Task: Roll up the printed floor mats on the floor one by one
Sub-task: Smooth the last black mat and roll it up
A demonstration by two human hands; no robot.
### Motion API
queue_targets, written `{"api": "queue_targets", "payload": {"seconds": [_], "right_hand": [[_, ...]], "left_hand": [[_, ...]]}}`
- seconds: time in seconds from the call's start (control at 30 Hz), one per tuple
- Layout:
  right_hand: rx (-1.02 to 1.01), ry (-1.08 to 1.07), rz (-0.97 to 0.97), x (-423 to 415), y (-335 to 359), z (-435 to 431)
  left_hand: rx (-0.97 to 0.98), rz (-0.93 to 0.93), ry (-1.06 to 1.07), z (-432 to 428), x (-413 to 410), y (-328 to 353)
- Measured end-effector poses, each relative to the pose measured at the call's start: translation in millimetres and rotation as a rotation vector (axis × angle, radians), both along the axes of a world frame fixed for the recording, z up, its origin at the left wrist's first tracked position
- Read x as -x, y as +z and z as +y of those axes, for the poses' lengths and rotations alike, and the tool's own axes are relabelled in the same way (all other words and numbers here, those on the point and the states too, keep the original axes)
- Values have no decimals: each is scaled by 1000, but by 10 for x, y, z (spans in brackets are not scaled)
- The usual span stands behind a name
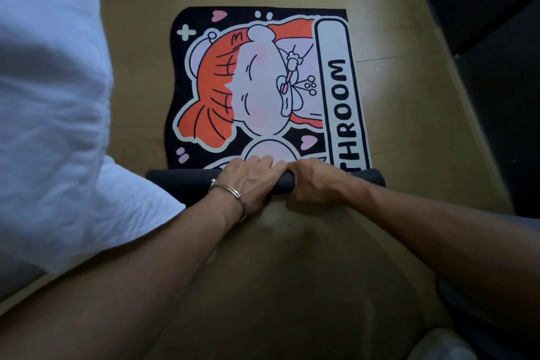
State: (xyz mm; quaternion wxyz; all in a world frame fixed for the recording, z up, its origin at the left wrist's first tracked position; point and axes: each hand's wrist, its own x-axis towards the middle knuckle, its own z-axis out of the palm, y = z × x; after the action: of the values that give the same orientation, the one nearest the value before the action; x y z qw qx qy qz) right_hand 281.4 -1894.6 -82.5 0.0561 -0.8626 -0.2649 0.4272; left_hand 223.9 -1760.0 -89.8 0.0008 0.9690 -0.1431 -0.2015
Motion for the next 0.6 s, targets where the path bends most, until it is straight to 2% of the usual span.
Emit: {"api": "queue_targets", "payload": {"seconds": [0.07,0.13,0.2,0.27,0.33,0.4,0.57,0.6], "right_hand": [[-21,20,-116,50,-30,-22],[-38,122,-267,188,-105,-66],[-54,155,-297,280,-152,-113],[-11,101,-210,226,-128,-111],[43,79,-122,139,-109,-83],[56,103,-123,103,-108,-55],[-29,167,-277,217,-151,-102],[-27,150,-269,210,-142,-107]], "left_hand": [[-35,50,6,-9,-24,-11],[-29,230,46,-39,-70,-23],[-10,346,63,-62,-107,-28],[1,284,44,-58,-78,-34],[20,129,46,-54,11,-38],[26,47,70,-63,91,-62],[20,323,150,-85,-71,-41],[33,325,147,-87,-96,-37]]}}
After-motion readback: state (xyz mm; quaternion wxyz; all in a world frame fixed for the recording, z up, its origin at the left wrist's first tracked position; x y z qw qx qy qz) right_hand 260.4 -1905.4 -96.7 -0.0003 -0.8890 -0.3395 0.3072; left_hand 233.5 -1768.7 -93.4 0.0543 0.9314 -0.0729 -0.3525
